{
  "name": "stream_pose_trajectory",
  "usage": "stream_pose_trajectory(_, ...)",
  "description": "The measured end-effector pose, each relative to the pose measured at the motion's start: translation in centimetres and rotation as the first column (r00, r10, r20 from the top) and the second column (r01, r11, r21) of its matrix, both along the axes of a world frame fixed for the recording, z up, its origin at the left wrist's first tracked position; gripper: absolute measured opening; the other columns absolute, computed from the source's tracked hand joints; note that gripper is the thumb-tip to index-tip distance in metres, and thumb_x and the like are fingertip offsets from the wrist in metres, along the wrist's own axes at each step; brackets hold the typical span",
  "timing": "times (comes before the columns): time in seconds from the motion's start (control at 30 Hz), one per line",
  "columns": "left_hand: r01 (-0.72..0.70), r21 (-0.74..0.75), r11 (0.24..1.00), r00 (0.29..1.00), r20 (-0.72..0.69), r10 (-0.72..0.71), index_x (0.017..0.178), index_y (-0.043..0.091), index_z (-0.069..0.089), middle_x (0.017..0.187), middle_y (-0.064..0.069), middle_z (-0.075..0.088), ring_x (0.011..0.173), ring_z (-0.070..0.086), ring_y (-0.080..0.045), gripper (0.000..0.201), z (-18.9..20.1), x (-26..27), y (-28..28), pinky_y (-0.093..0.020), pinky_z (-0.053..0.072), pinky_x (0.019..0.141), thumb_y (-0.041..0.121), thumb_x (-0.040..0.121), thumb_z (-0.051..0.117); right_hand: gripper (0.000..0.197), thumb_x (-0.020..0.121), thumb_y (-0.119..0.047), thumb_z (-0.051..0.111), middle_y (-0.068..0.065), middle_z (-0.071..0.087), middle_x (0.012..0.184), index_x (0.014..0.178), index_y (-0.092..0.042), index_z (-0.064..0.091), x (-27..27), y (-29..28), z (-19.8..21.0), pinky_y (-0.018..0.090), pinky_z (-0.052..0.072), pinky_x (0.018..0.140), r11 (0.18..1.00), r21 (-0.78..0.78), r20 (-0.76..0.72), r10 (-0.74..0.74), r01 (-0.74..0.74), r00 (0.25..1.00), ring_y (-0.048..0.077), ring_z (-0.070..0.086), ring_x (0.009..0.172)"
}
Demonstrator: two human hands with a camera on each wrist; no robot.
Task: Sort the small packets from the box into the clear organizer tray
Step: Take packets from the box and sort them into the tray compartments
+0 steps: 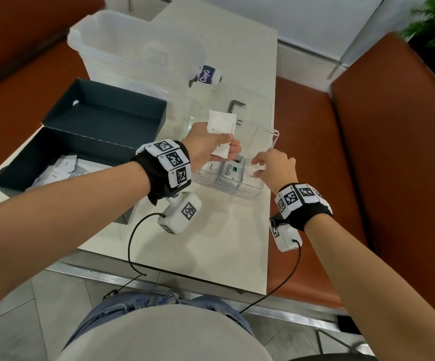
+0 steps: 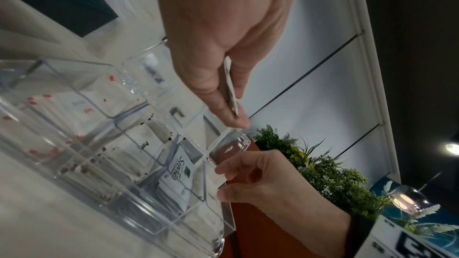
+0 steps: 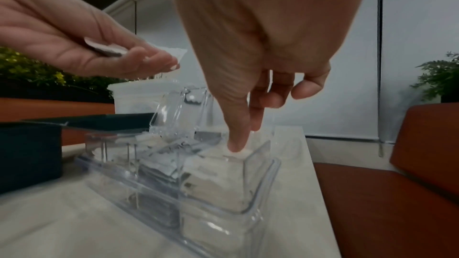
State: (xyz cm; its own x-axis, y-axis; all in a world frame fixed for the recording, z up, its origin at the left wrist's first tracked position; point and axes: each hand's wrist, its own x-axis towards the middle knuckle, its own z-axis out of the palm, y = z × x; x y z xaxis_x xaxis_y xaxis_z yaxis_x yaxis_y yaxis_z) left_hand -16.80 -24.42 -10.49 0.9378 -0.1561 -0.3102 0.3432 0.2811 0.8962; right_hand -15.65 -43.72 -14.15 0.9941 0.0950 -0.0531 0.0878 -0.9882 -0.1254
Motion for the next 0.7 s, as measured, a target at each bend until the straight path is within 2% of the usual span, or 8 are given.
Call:
stream_pose_trajectory(0.07,-0.003,-0.010,1.000,1.000,-0.006,0.003,0.110,-0.006,0.057,0.091,-0.020,0.069,0.071,0.072,-0.022,0.018,0.1,0.0,0.1,-0.029,0.059,0.061,-0.002,0.093,0.060,0.019,0.085,-0.024,0.071,-0.010,0.057,0.091,0.103,-0.028,0.067,-0.1,0.4,0.4,0.036,0.022,0.080,1.000,-0.022,-0.073,0.015,-0.017,0.997,0.018,0.054,0.096)
stream_pose_trajectory(0.13,-0.002,-0.019,1.000,1.000,-0.016,0.002,0.107,-0.005,0.057,0.090,-0.019,0.068,0.069,0.072,-0.020,0.014,0.3,-0.1,0.1,-0.028,0.059,0.059,-0.002,0.093,0.059,0.020,0.083,-0.027,0.073,-0.012,0.060,0.089,0.101,-0.031,0.068,-0.2,0.8,0.7,0.039,0.022,0.083,0.998,-0.056,-0.168,0.025,-0.034,0.986,0.015,0.053,0.091)
stream_pose_trajectory(0.27,0.001,-0.032,0.999,0.999,-0.033,-0.002,0.106,-0.004,0.057,0.091,-0.019,0.068,0.068,0.072,-0.020,0.012,0.6,-0.1,0.3,-0.028,0.058,0.058,-0.001,0.094,0.058,0.019,0.081,-0.023,0.075,-0.009,0.063,0.092,0.098,-0.029,0.070,-0.2,1.2,0.9,0.047,0.023,0.097,0.999,-0.043,-0.228,0.002,-0.012,0.974,0.015,0.049,0.090)
stream_pose_trajectory(0.4,-0.012,-0.071,0.997,0.998,-0.059,0.008,0.114,-0.004,0.053,0.095,-0.020,0.068,0.074,0.072,-0.023,0.019,0.7,0.1,0.5,-0.030,0.060,0.060,0.005,0.097,0.056,0.014,0.080,-0.018,0.075,-0.006,0.068,0.094,0.089,-0.029,0.073,0.1,1.5,1.5,0.046,0.022,0.097,0.999,-0.017,-0.278,-0.032,0.029,0.960,0.020,0.054,0.094)
stream_pose_trajectory(0.5,-0.018,-0.118,0.993,0.993,-0.114,0.004,0.109,-0.002,0.053,0.100,-0.022,0.069,0.080,0.071,-0.026,0.019,1.0,0.3,0.5,-0.033,0.061,0.064,0.016,0.100,0.053,0.014,0.084,-0.017,0.071,-0.004,0.070,0.097,0.090,-0.029,0.074,0.2,1.6,2.2,0.046,0.021,0.099,0.999,-0.031,-0.306,-0.038,0.030,0.951,0.021,0.055,0.097)
stream_pose_trajectory(0.6,-0.008,-0.213,0.977,0.984,-0.173,-0.030,0.104,-0.001,0.051,0.108,-0.026,0.066,0.088,0.069,-0.030,0.021,1.5,0.4,0.9,-0.037,0.061,0.072,0.019,0.102,0.045,0.014,0.090,-0.019,0.063,-0.009,0.066,0.091,0.094,-0.028,0.073,0.3,1.8,3.4,0.045,0.026,0.098,1.000,0.019,-0.199,-0.019,0.023,0.980,0.017,0.051,0.093)
stream_pose_trajectory(0.7,-0.015,-0.304,0.953,0.976,-0.210,-0.051,0.117,-0.004,0.044,0.122,-0.031,0.058,0.103,0.063,-0.036,0.025,1.7,0.5,1.4,-0.042,0.057,0.084,0.013,0.101,0.034,0.016,0.092,-0.021,0.058,-0.006,0.067,0.090,0.098,-0.026,0.072,0.1,2.7,5.1,0.040,0.042,0.092,0.952,0.302,0.013,-0.052,0.045,0.999,0.016,0.057,0.090)
